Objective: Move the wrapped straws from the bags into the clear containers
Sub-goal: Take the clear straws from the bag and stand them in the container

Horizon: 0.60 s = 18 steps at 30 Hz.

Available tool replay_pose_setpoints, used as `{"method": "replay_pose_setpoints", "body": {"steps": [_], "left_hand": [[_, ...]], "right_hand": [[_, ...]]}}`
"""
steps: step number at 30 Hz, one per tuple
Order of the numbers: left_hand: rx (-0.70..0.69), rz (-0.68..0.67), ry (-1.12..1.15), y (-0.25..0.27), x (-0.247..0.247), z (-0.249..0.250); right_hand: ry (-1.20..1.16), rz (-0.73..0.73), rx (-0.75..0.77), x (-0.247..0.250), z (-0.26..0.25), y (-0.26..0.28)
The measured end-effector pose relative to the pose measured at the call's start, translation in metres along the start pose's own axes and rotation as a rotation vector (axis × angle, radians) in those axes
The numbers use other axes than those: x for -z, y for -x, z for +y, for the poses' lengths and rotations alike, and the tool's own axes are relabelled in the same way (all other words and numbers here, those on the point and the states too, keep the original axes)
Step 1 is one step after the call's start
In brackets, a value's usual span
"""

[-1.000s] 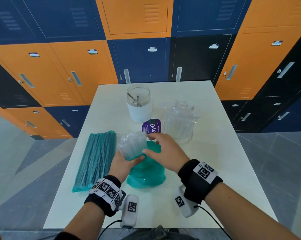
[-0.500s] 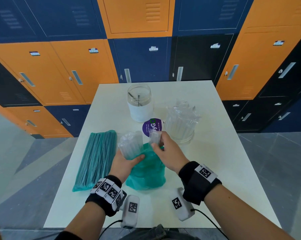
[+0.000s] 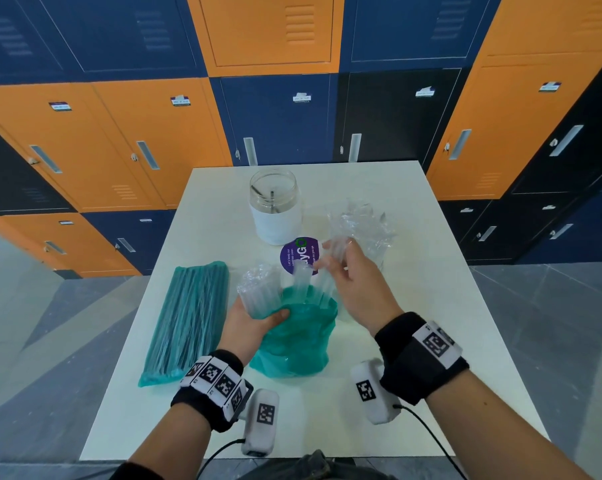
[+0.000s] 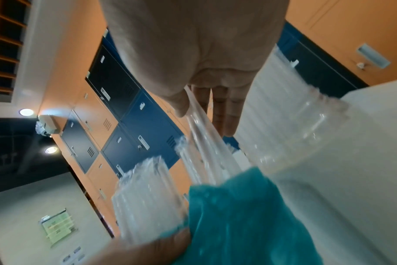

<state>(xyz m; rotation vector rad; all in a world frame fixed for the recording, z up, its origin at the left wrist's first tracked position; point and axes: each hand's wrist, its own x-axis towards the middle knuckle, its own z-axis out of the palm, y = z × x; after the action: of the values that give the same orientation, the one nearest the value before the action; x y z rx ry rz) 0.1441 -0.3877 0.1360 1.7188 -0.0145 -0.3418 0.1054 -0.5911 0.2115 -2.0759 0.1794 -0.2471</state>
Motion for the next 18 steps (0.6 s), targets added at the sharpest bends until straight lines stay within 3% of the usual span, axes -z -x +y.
{"method": "replay_pose_setpoints", "body": {"steps": [5,13,18], "left_hand": [[0.01,-0.007,-0.003,-0.001,0.002,-0.002],[0.029,0.004,-0.028,-0.003,0.001,-0.004],[0.037,0.008,-0.032,-0.003,0.001,-0.003]], "right_hand": [[-0.043,0.084,0.026,0.043,-0.026,-0.012],[0.024,0.446,0.149,0.099,-0.06,-0.023],[0.159,0.42,0.144,0.09,-0.046,-0.025]]}}
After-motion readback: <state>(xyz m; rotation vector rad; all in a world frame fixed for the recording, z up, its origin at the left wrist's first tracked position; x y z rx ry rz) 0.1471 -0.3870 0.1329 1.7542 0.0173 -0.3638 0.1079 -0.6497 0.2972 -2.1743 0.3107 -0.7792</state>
